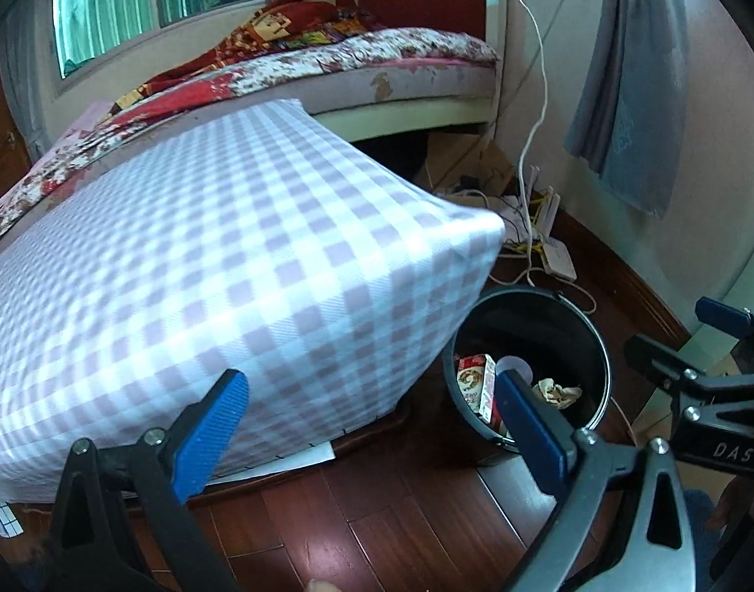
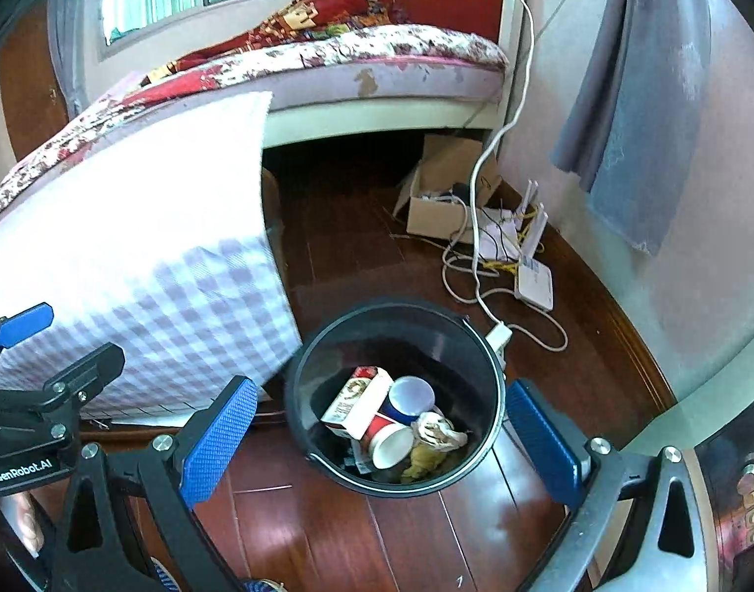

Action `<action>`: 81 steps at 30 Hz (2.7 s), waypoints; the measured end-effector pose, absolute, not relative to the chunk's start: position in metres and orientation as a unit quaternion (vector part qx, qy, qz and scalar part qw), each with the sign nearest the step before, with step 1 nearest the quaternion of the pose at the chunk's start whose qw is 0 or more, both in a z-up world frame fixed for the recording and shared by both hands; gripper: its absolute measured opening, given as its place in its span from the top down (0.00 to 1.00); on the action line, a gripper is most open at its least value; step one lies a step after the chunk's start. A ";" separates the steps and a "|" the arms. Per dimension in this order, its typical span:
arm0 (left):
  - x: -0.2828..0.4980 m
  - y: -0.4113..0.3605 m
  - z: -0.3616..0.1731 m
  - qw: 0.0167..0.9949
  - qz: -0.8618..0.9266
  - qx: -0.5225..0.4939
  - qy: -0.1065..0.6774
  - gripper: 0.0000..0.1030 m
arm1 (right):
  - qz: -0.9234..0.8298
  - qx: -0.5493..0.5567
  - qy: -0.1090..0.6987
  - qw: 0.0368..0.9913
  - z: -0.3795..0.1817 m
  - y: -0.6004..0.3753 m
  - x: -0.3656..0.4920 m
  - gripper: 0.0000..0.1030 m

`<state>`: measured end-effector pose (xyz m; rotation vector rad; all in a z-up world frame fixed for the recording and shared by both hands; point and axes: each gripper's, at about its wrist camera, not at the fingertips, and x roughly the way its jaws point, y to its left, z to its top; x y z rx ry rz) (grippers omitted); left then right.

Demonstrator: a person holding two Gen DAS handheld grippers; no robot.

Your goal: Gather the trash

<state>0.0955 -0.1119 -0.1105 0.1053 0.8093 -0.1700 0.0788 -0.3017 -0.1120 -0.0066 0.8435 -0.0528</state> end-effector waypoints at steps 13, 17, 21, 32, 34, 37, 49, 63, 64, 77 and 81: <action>0.074 -0.083 -0.070 0.928 -0.065 0.024 0.365 0.03 | -0.016 -0.015 0.364 0.931 -0.048 -0.274 0.057 0.01; 0.062 -0.076 -0.054 0.934 -0.064 0.017 0.351 0.03 | -0.013 -0.015 0.348 0.937 -0.027 -0.268 0.047 0.01; 0.048 -0.068 -0.035 0.938 -0.065 0.001 0.341 0.02 | -0.014 -0.014 0.332 0.943 -0.003 -0.260 0.032 0.01; -0.013 -0.052 0.002 0.954 -0.061 0.000 0.293 0.01 | -0.007 -0.015 0.310 0.950 0.034 -0.245 -0.018 0.01; -0.022 -0.049 0.009 0.957 -0.061 -0.001 0.284 0.01 | -0.004 -0.016 0.303 0.953 0.040 -0.243 -0.028 0.01; -0.032 -0.046 0.017 0.960 -0.063 -0.004 0.272 0.01 | -0.002 -0.015 0.293 0.956 0.048 -0.242 -0.041 0.01; -0.033 -0.038 0.026 0.965 -0.055 -0.011 0.255 0.01 | -0.010 -0.007 0.285 0.959 0.053 -0.246 -0.052 0.01; -0.037 -0.049 0.029 0.965 -0.064 -0.003 0.254 0.01 | -0.013 0.000 0.280 0.960 0.058 -0.250 -0.058 0.01; -0.037 -0.049 0.029 0.965 -0.064 -0.003 0.254 0.01 | -0.013 0.000 0.281 0.960 0.058 -0.250 -0.058 0.01; -0.035 -0.053 0.031 0.964 -0.070 0.001 0.258 0.01 | -0.010 0.003 0.290 0.957 0.056 -0.252 -0.055 0.01; -0.035 -0.052 0.030 0.963 -0.072 0.003 0.259 0.01 | -0.011 0.008 0.291 0.956 0.054 -0.254 -0.055 0.01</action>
